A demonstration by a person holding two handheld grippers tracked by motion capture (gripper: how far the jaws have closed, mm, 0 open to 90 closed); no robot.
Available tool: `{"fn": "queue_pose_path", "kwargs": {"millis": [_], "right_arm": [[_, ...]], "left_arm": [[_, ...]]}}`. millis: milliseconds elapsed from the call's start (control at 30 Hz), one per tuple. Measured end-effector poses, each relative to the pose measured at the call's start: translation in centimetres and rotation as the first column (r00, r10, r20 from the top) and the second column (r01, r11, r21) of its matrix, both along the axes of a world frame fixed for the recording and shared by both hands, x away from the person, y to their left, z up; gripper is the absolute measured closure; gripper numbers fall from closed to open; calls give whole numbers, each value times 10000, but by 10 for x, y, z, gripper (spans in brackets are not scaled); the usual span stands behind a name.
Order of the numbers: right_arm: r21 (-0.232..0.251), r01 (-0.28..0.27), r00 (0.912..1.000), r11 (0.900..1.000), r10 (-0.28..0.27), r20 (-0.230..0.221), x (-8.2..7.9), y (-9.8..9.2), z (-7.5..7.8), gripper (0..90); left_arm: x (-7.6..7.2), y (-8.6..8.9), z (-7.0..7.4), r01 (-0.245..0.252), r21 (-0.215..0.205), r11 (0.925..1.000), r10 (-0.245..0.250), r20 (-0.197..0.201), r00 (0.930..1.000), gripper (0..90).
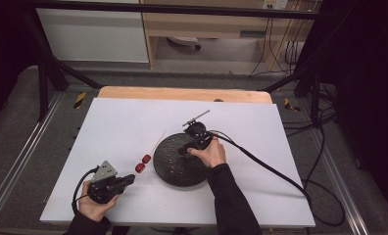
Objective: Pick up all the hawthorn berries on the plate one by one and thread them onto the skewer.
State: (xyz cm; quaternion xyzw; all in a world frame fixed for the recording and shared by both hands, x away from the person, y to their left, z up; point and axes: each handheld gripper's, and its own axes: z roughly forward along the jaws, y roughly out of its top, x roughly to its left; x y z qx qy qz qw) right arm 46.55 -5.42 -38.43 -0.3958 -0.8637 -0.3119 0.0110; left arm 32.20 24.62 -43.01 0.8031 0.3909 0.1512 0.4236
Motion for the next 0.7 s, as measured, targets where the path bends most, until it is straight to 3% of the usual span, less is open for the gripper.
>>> {"fn": "queue_pose_path", "kwargs": {"millis": [333, 700], "right_arm": [[1077, 141, 9985, 9941, -197, 509, -13, -16, 2, 626], [2274, 453, 9955, 9727, -629, 708, -25, -33, -5, 626]], "left_arm": [[-1, -6, 0, 80, -46, 10000, -80, 54, 10000, 883], [-2, -12, 2, 157, -136, 9998, -155, 138, 9998, 883]]}}
